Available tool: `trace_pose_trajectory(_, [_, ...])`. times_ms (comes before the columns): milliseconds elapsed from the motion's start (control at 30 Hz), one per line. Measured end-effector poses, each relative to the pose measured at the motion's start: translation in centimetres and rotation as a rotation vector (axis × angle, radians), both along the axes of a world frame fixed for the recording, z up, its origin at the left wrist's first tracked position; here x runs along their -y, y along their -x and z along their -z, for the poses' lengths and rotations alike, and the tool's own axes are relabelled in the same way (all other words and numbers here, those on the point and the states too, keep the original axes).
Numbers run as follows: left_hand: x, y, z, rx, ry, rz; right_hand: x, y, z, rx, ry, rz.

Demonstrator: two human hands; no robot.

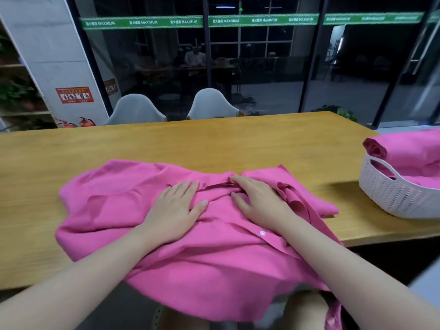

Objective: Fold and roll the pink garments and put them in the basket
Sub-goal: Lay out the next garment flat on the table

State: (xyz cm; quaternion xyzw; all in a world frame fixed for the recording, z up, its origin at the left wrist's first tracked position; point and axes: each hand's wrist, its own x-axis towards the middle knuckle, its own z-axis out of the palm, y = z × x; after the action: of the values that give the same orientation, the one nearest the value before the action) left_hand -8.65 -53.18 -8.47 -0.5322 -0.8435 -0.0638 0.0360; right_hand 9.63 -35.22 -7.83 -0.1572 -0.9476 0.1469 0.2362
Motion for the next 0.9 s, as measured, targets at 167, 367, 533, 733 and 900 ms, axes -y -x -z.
trace_pose_trajectory(167, [-1.8, -2.1, -2.2, 0.03, -0.036, -0.093, 1.4, -1.7, -0.6, -0.049, 0.054, -0.05])
trace_pose_trajectory(367, [-11.4, -4.9, -5.2, 0.254, -0.099, 0.078, 0.1, -5.5, -3.2, -0.342, 0.029, 0.186])
trace_pose_trajectory(533, [-15.8, -7.5, -4.5, 0.454, -0.073, 0.173, -2.0, -9.3, -2.6, -0.038, 0.112, 0.429])
trace_pose_trajectory(733, [-14.0, -9.6, -2.1, 0.203, -0.129, 0.272, -1.2, -11.0, 0.4, -0.05, 0.094, 0.301])
trace_pose_trajectory(900, [-9.8, -10.8, -1.1, 0.176, -0.174, 0.295, 0.1, -12.0, -0.6, -0.11, 0.35, 0.273])
